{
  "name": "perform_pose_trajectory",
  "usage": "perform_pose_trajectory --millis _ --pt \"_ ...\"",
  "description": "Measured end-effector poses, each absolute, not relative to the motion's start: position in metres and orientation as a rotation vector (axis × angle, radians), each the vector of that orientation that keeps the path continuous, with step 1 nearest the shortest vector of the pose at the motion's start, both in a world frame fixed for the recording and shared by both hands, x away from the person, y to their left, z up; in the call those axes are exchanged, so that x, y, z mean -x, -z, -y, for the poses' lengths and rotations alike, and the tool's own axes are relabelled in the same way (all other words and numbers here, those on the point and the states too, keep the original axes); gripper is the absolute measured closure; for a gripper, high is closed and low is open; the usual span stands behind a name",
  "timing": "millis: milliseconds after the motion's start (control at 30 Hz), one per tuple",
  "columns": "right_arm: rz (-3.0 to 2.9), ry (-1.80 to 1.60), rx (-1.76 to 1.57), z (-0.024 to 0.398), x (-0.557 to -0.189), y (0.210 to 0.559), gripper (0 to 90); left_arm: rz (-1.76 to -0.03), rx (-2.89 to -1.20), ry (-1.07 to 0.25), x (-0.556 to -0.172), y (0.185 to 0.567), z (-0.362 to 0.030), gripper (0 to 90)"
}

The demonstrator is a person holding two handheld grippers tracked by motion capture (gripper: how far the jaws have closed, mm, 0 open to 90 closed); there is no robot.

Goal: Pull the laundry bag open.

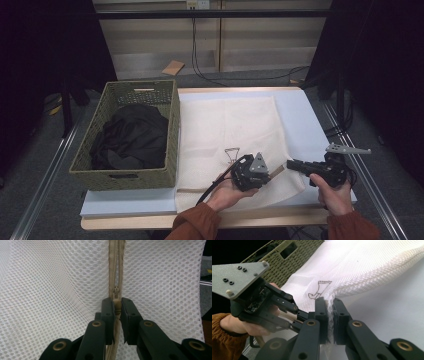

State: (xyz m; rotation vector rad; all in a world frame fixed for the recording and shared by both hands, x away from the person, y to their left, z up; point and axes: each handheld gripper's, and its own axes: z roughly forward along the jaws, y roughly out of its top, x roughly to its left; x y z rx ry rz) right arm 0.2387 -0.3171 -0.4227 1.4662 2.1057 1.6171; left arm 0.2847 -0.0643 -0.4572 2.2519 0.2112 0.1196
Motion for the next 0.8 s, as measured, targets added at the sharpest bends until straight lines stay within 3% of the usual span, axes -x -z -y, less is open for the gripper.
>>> perform_pose_trajectory --millis 800 --pt "-2.105 -1.611 -1.472 0.3189 -0.2396 0.4236 84.8 -0.213 -2.269 -0.109 -0.2858 0.4600 0.0554 81.6"
